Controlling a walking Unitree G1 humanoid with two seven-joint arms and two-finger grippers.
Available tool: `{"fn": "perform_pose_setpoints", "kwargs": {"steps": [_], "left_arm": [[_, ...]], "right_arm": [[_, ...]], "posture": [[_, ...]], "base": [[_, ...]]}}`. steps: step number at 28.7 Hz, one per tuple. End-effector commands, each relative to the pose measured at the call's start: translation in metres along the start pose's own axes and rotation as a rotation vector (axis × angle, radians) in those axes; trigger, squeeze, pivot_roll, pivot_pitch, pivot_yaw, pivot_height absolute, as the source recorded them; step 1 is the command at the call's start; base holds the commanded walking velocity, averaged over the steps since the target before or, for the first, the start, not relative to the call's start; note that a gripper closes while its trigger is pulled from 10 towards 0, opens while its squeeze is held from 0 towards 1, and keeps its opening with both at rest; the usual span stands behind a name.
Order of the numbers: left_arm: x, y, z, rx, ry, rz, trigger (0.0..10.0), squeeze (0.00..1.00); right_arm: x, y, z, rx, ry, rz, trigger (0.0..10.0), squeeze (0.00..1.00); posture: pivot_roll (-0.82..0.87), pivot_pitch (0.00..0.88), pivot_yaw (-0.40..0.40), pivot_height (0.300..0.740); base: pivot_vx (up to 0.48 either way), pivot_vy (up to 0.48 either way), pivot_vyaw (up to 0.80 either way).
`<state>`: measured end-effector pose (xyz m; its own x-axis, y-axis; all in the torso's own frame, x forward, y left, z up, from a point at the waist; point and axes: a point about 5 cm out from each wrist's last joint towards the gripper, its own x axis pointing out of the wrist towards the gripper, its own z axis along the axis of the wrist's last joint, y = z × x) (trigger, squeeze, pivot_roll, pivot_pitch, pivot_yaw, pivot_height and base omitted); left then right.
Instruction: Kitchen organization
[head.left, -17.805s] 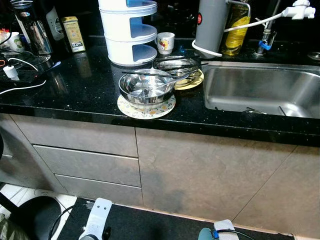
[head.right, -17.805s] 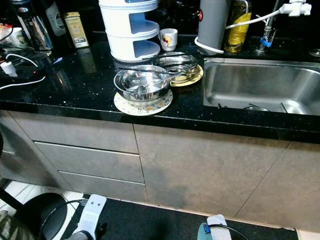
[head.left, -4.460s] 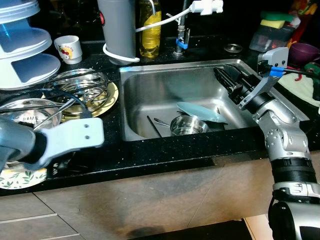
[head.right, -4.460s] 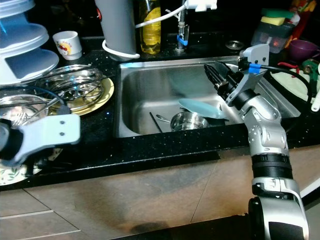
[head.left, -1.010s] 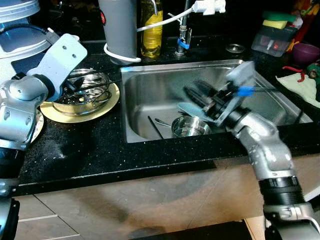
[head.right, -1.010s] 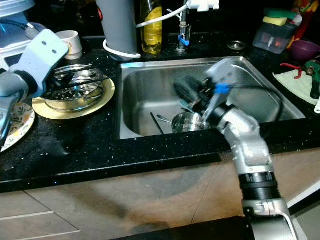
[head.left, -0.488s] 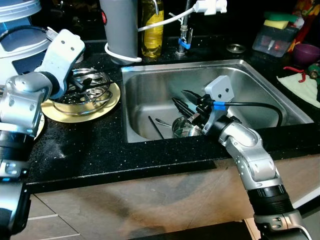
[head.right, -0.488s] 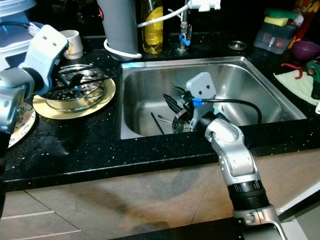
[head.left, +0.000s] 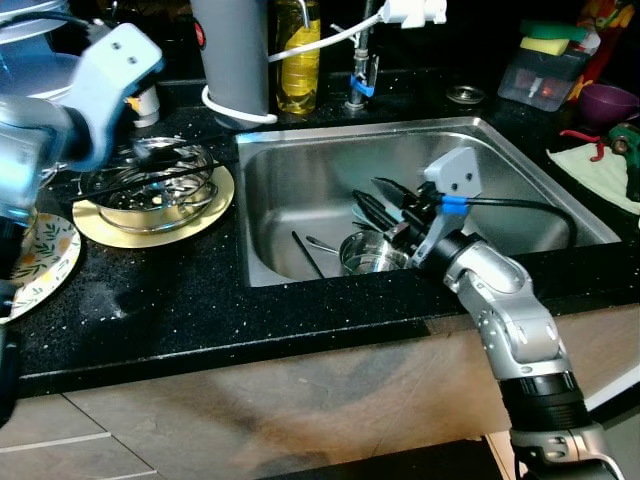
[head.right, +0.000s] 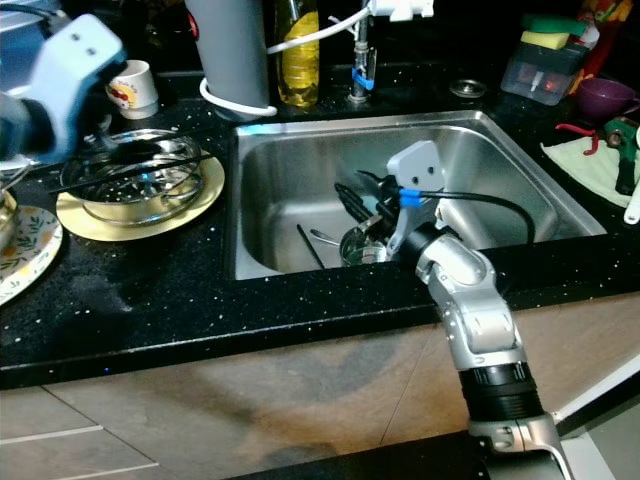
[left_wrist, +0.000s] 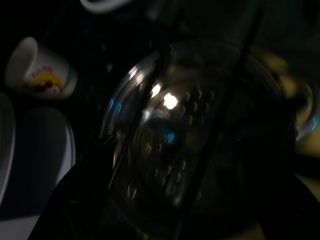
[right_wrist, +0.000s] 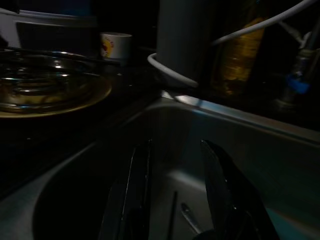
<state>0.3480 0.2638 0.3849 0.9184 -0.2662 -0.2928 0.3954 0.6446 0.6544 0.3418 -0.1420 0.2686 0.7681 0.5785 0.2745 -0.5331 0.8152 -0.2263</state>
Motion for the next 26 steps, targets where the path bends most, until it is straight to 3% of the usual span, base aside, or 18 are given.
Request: {"fn": "perform_pose_setpoints", "kwargs": {"steps": [1, 5, 10, 22, 26], "left_arm": [[-0.006, 0.002, -0.005, 0.049, 0.042, -0.040, 10.0, 0.00], [-0.012, 0.005, -0.011, 0.039, 0.072, -0.107, 10.0, 0.00], [-0.008, 0.006, -0.015, -0.019, 0.062, -0.129, 10.0, 0.00], [0.018, 0.004, -0.033, -0.101, 0.087, -0.099, 10.0, 0.00], [0.021, 0.002, -0.036, -0.077, 0.104, -0.100, 10.0, 0.00]], "right_arm": [[-0.002, 0.003, -0.001, 0.020, -0.002, 0.011, 10.0, 0.00], [-0.002, 0.004, -0.001, 0.037, -0.003, 0.015, 10.0, 0.00], [-0.002, 0.004, -0.001, 0.045, -0.003, 0.017, 10.0, 0.00], [-0.003, 0.003, -0.001, 0.065, -0.002, 0.005, 10.0, 0.00], [-0.003, 0.002, -0.001, 0.074, -0.004, -0.005, 10.0, 0.00]], "posture": [[-0.02, 0.166, -0.025, 0.740], [-0.02, 0.161, -0.028, 0.740], [-0.02, 0.161, -0.032, 0.740], [-0.03, 0.169, -0.032, 0.740], [-0.03, 0.172, -0.032, 0.740]], "base": [[0.000, 0.000, 0.00], [0.000, 0.000, 0.00], [0.000, 0.000, 0.00], [0.000, 0.000, 0.00], [0.000, 0.000, 0.00]]}}
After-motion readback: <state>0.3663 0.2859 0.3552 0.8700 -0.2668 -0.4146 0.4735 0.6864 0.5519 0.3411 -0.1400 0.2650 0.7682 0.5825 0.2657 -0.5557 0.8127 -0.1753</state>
